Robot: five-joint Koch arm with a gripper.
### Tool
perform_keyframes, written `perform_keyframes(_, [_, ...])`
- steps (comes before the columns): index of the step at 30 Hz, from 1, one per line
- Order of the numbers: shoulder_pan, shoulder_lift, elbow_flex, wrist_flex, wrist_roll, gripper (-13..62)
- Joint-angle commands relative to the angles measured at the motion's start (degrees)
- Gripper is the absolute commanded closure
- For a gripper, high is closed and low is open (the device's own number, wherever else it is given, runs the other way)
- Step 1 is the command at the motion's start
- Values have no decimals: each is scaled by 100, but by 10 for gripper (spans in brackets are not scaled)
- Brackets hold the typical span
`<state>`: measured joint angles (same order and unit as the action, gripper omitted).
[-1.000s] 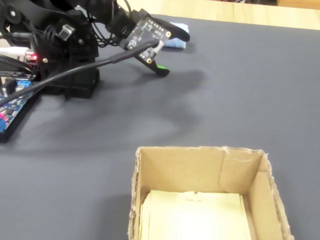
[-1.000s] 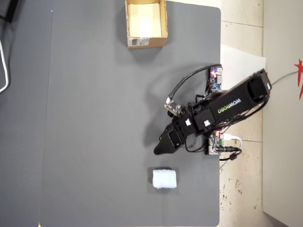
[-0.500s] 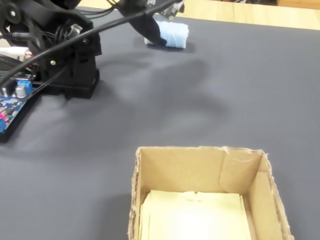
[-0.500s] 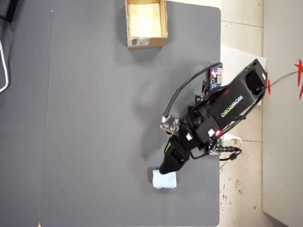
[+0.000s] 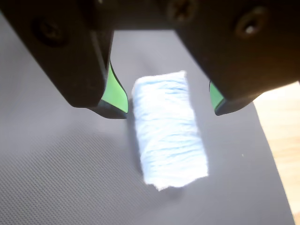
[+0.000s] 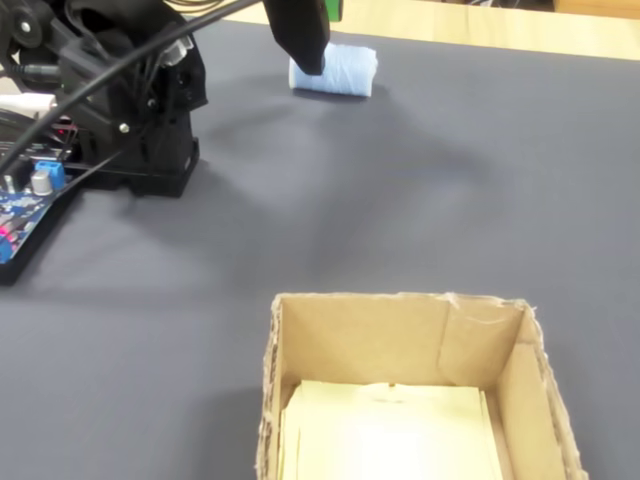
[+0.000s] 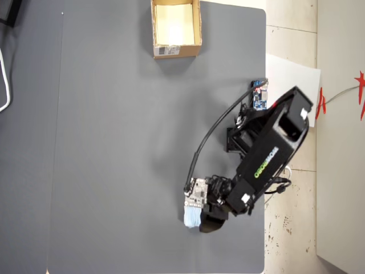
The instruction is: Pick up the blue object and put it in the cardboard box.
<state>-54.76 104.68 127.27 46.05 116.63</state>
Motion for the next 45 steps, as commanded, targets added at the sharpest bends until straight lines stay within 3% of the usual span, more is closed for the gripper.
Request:
perform_keyframes(1, [-114, 44, -510, -88, 598, 163])
perform_keyframes(4, [-334, -984, -949, -290, 571, 163])
perform_keyframes(10, [-325, -1608, -1055, -457, 545, 211])
perform_keyframes(13, [-246, -1890, -1072, -791, 237, 377])
perform_keyframes(15, [-141, -1898, -1063, -1072, -97, 442])
perform_keyframes(28, [1582, -334, -246, -2382, -1301, 443])
perform_keyframes(45, [4790, 1819, 1336, -4245, -2593, 443])
